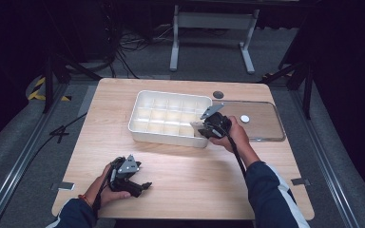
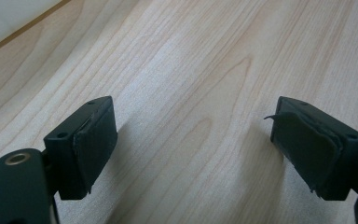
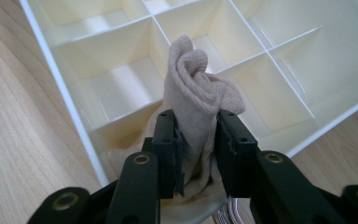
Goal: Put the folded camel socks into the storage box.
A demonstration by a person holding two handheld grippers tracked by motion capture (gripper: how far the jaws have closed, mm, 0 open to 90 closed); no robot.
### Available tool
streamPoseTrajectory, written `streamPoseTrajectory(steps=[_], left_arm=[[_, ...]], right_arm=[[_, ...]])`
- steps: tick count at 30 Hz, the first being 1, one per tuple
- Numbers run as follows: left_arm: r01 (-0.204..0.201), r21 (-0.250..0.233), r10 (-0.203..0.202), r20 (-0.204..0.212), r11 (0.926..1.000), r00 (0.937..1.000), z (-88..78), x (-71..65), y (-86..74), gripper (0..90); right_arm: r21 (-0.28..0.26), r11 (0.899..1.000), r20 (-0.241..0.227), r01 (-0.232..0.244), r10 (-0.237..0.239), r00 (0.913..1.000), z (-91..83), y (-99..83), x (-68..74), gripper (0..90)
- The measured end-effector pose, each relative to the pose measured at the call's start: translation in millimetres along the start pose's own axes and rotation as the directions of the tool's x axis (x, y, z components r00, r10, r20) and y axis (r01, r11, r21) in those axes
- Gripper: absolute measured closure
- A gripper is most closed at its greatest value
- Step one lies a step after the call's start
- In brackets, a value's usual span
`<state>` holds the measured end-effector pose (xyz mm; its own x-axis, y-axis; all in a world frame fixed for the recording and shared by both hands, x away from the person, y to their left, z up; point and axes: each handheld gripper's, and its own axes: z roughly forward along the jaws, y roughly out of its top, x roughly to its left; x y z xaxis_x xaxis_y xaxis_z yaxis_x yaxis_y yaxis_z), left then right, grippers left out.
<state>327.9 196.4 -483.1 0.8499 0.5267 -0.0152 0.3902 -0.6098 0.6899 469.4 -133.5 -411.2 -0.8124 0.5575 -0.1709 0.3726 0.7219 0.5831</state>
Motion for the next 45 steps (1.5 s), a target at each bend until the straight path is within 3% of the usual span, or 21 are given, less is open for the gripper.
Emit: streamPoseTrajectory(steps=[5, 13, 18, 22, 25, 27, 29, 32, 35, 39, 45], left_arm=[[0.000, -0.001, 0.000, 0.000, 1.0000, 1.0000, 0.1, 0.0, 0.0, 14.6], [0.001, -0.001, -0.001, 0.000, 1.0000, 1.0000, 0.1, 0.0, 0.0, 14.6], [0.004, -0.003, -0.004, 0.000, 1.0000, 1.0000, 0.2, -0.3, -0.1, 14.6], [0.004, -0.004, -0.004, -0.001, 1.0000, 1.0000, 0.2, -0.3, -0.1, 14.6], [0.004, -0.003, -0.004, -0.001, 1.0000, 1.0000, 0.2, -0.3, -0.1, 14.6], [0.004, -0.004, -0.004, -0.001, 1.0000, 1.0000, 0.2, -0.3, -0.1, 14.6], [0.004, -0.003, -0.004, 0.000, 1.0000, 1.0000, 0.2, -0.3, -0.1, 14.6], [0.004, -0.003, -0.004, 0.000, 1.0000, 1.0000, 0.2, -0.3, -0.1, 14.6], [0.004, -0.004, -0.004, 0.000, 1.0000, 1.0000, 0.2, -0.3, -0.1, 14.6], [0.004, -0.004, -0.004, 0.000, 1.0000, 1.0000, 0.2, -0.3, -0.1, 14.6], [0.005, -0.004, -0.005, 0.000, 1.0000, 1.0000, 0.1, -0.3, -0.3, 14.6]], right_arm=[[0.034, 0.999, 0.008, 0.025, -0.025, 0.9997, 1.8, 2.6, 2.2, 72.3], [0.065, 0.998, -0.027, -0.010, 0.012, 0.9996, 4.7, 4.2, 0.2, 70.0], [0.024, 0.996, -0.050, -0.084, 0.085, 0.9951, -0.8, 4.9, -4.4, 53.4], [0.012, 0.996, -0.039, -0.089, 0.089, 0.9953, -4.7, 6.2, -4.8, 50.8], [-0.040, 0.993, -0.038, -0.113, 0.111, 0.9931, -9.9, 6.8, -7.4, 51.2], [-0.084, 0.987, -0.053, -0.140, 0.136, 0.9893, -12.1, 7.5, -7.5, 54.4], [-0.094, 0.985, -0.051, -0.146, 0.141, 0.9886, -12.3, 7.8, -7.0, 54.9], [-0.095, 0.985, -0.044, -0.142, 0.139, 0.9894, -9.3, 9.7, -4.4, 66.1], [-0.065, 0.991, -0.034, -0.120, 0.118, 0.9925, -5.0, 11.8, -0.7, 78.1], [-0.007, 0.995, -0.012, -0.103, 0.103, 0.9946, -1.5, 12.1, -2.4, 80.6], [0.067, 0.994, -0.020, -0.085, 0.086, 0.9961, 4.2, 11.0, -2.3, 81.8]])
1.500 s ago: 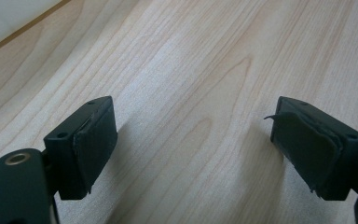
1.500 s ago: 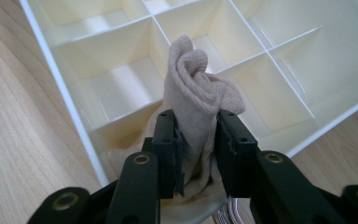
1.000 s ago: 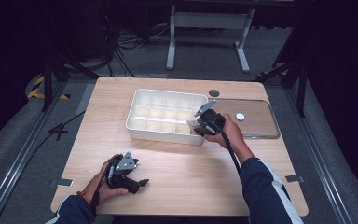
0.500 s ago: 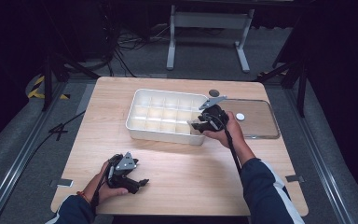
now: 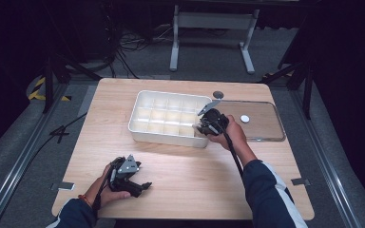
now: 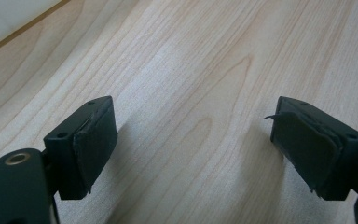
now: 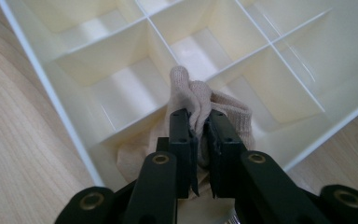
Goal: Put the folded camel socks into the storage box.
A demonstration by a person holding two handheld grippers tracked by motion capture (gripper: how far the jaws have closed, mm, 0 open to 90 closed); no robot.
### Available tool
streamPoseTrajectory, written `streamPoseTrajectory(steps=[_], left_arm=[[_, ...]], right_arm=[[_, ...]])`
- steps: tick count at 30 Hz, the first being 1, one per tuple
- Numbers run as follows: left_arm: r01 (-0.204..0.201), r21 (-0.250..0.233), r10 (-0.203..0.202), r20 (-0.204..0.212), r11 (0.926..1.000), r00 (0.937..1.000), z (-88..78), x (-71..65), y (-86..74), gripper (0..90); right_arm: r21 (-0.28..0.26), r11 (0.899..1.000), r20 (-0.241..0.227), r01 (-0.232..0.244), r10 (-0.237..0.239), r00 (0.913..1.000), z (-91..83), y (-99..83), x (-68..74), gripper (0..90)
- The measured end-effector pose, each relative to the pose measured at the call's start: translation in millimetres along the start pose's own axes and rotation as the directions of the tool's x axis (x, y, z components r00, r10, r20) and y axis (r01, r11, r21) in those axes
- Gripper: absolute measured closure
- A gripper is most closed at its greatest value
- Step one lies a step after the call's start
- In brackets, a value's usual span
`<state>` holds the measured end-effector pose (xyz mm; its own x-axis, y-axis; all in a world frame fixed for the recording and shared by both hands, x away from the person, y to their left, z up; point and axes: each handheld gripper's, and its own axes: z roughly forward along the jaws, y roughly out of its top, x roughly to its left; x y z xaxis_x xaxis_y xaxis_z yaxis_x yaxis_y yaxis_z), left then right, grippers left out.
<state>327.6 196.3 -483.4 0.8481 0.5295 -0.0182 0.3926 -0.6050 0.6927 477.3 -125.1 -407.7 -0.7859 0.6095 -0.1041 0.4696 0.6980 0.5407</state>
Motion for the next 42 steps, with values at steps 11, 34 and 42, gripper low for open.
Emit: streamPoseTrajectory(steps=[11, 34, 42], left_arm=[[-0.003, 0.004, 0.003, -0.003, 1.0000, 1.0000, -0.3, 0.1, 0.1, 14.6], [0.000, 0.001, 0.000, -0.006, 1.0000, 1.0000, -0.3, -0.4, -0.1, 14.7], [-0.002, 0.003, 0.002, -0.001, 1.0000, 1.0000, -0.3, 0.1, 0.1, 14.6]], right_arm=[[0.137, 0.991, -0.041, -0.008, 0.014, 0.9991, 12.2, 9.2, -1.8, 82.1], [0.235, 0.971, -0.095, -0.040, 0.064, 0.9935, 25.0, 15.2, -8.7, 82.9], [0.174, 0.984, -0.115, -0.034, 0.055, 0.9918, 15.2, 10.2, -10.8, 81.1]])
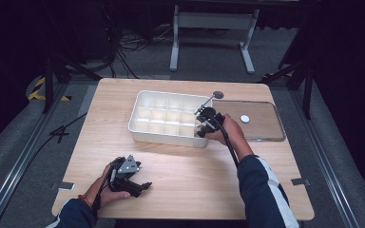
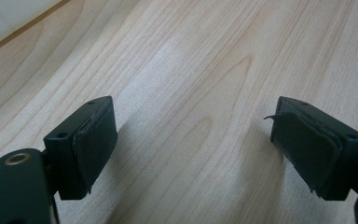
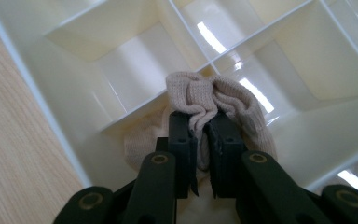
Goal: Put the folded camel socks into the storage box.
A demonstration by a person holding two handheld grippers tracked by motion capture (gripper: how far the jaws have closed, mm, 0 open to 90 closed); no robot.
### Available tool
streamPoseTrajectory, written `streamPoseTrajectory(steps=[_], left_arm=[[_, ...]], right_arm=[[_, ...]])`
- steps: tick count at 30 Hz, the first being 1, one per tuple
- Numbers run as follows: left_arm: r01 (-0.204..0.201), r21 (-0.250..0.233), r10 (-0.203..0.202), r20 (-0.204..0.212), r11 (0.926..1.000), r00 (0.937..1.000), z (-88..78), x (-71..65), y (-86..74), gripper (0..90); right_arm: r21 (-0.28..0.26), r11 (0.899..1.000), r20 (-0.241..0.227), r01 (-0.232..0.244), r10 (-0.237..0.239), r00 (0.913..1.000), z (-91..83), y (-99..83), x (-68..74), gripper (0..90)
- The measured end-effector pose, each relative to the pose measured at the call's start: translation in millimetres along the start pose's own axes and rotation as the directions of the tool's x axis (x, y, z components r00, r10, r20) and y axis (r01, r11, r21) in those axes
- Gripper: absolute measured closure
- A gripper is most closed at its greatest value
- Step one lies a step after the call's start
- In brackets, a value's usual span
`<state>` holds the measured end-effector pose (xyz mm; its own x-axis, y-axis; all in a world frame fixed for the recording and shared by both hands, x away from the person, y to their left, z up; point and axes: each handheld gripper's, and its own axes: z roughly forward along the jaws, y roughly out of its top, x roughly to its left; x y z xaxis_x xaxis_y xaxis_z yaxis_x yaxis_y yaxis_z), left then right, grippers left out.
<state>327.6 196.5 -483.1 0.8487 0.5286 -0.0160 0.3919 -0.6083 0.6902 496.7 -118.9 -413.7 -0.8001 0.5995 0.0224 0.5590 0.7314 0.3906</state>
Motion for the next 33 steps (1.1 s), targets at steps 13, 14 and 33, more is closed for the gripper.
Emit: streamPoseTrajectory(steps=[13, 14, 33], left_arm=[[0.006, -0.002, -0.006, 0.002, 1.0000, 1.0000, 0.7, -0.2, 0.4, 14.5], [0.006, -0.002, -0.006, 0.002, 1.0000, 1.0000, 0.7, -0.1, 0.4, 14.5], [0.005, 0.000, -0.005, -0.001, 1.0000, 1.0000, 0.4, -0.3, 0.3, 14.6]], right_arm=[[-0.151, 0.988, -0.011, 0.018, -0.020, 0.9997, -26.7, -15.6, 6.3, 68.6], [-0.165, 0.986, 0.003, 0.023, -0.023, 0.9997, -30.0, -16.2, 7.5, 67.6], [-0.258, 0.960, 0.092, 0.107, -0.085, 0.9921, -59.3, -34.4, 25.5, 59.1]])
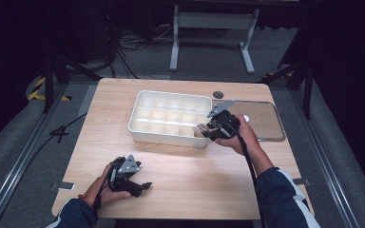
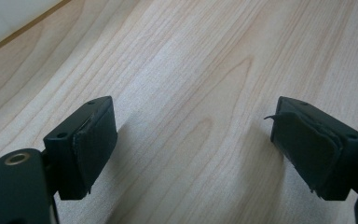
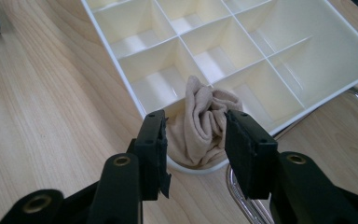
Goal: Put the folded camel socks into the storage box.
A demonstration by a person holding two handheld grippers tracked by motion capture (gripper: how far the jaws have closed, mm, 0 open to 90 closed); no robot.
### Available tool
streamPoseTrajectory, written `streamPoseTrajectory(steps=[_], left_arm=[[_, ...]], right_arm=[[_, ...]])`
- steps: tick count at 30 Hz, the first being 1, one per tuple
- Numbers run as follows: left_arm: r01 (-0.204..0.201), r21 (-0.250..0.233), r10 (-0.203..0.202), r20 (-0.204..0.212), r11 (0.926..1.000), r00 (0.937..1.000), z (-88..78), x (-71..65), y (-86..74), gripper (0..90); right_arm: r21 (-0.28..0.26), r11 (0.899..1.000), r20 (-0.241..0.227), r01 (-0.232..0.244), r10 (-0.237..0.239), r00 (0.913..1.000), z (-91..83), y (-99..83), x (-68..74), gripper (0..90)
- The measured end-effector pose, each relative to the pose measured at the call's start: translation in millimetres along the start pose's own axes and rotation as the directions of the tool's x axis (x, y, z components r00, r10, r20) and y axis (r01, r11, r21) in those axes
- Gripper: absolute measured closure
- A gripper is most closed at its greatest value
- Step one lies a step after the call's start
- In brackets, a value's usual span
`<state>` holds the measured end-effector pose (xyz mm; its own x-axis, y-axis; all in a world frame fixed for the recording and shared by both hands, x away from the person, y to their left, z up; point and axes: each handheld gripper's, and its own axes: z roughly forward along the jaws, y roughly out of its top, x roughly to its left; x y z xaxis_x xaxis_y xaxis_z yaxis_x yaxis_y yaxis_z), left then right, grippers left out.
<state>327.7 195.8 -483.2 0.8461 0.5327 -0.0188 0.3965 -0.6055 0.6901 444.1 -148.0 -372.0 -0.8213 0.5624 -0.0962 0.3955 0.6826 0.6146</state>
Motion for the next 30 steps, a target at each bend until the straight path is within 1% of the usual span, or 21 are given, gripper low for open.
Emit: streamPoseTrajectory(steps=[3, 8, 12, 16, 18, 22, 26, 30], left_arm=[[-0.001, 0.000, 0.001, 0.000, 1.0000, 1.0000, 0.0, 0.0, 0.0, 14.6], [0.000, 0.000, 0.000, 0.000, 1.0000, 1.0000, 0.0, 0.0, 0.0, 14.6], [0.000, 0.000, 0.000, 0.000, 1.0000, 1.0000, 0.0, 0.0, 0.0, 14.6], [0.000, 0.000, 0.000, 0.000, 1.0000, 1.0000, 0.0, 0.0, 0.0, 14.6], [0.000, -0.001, 0.000, 0.000, 1.0000, 1.0000, 0.0, 0.0, 0.0, 14.6], [0.000, 0.000, 0.000, 0.000, 1.0000, 1.0000, 0.0, 0.0, 0.0, 14.6], [0.000, 0.000, 0.000, 0.000, 1.0000, 1.0000, 0.0, 0.0, 0.0, 14.6], [0.000, 0.000, 0.000, 0.000, 1.0000, 1.0000, 0.0, 0.0, 0.0, 14.6]], right_arm=[[-0.004, 1.000, 0.013, -0.002, 0.002, 0.9999, -2.4, -1.1, 2.2, 59.6], [-0.001, 1.000, 0.027, 0.001, -0.001, 0.9996, -2.6, -4.9, 5.0, 57.2], [-0.020, 1.000, 0.031, 0.000, 0.000, 0.9995, -6.9, -8.8, 7.7, 55.7], [-0.026, 1.000, 0.041, 0.014, -0.013, 0.9991, -9.6, -12.3, 9.4, 55.8], [-0.035, 0.999, 0.036, 0.013, -0.011, 0.9993, -11.0, -15.1, 10.3, 55.2], [-0.031, 0.999, 0.056, 0.032, -0.030, 0.9980, -13.6, -19.5, 11.6, 53.4], [-0.044, 0.999, 0.064, 0.026, -0.023, 0.9977, -19.6, -23.8, 12.3, 51.9], [-0.056, 0.998, 0.070, 0.033, -0.029, 0.9971, -24.6, -27.6, 13.2, 50.5]])
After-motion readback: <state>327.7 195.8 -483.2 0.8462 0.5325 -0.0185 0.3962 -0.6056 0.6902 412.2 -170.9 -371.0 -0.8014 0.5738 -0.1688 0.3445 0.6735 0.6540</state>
